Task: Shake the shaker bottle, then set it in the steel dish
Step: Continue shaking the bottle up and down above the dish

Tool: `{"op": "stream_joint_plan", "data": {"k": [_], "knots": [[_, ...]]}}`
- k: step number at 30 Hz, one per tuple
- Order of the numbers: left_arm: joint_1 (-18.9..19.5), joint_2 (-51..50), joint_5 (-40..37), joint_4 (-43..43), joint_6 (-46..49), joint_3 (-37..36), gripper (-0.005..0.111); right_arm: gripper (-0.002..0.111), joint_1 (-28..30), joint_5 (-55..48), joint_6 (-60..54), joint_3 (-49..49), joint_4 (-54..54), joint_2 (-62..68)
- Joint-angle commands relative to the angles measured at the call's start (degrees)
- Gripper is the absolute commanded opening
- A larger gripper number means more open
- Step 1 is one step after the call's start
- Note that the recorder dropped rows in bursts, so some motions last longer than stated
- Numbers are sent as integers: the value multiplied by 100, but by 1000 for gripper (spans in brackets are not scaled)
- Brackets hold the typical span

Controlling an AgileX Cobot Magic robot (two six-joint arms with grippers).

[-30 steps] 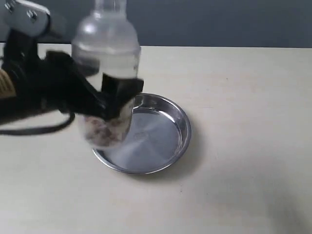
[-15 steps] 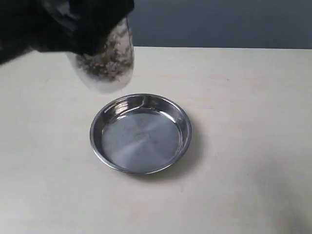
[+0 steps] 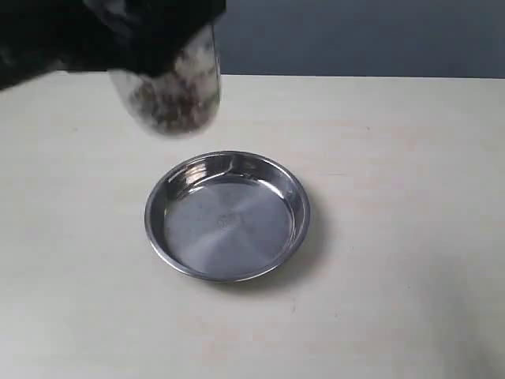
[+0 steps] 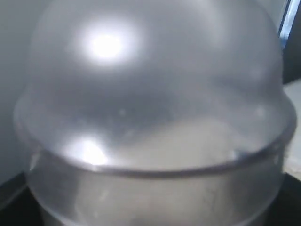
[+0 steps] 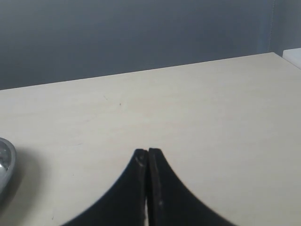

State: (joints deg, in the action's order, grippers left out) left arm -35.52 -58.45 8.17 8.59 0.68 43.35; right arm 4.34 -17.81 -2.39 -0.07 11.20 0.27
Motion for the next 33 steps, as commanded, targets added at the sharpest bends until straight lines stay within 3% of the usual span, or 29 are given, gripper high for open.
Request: {"op": "stream_joint_plan", "data": {"k": [1,3,8,14,18,21,24,29,31,33], "knots": [[-9,-640,-403,388,-68,-410,0,-1,18,36,-11,7,-18,-27],[-9,-10,-333,200,-2,175,0,-1,18,36,-11,7,-18,-27],[-9,-797,-175,594,-137,-701,0,-1,18,36,-11,7,-18,-27],[-58,101,-98,-282,-182,208,0,-1,18,36,-11,7,-5,-27],[-58,-780,-135,291,-217,-757,0,-1,18,36,-11,7,-5,-27],[-96,-568,-83,446,-217,-447,0,-1,18,36,-11,7,-5,-27],[-120,-15,9,-38,-162,-15,0,-1,18,36,-11,7,-5,-27],[-109,-895,23,407,-209,-862,0,-1,18,36,-11,7,-5,-27],[-199,-657,90,390,-207,-500,0,-1,18,36,-11,7,-5,-27],[-237,-124,200,-197,-161,-12,0,-1,18,36,-11,7,-5,-27]]}}
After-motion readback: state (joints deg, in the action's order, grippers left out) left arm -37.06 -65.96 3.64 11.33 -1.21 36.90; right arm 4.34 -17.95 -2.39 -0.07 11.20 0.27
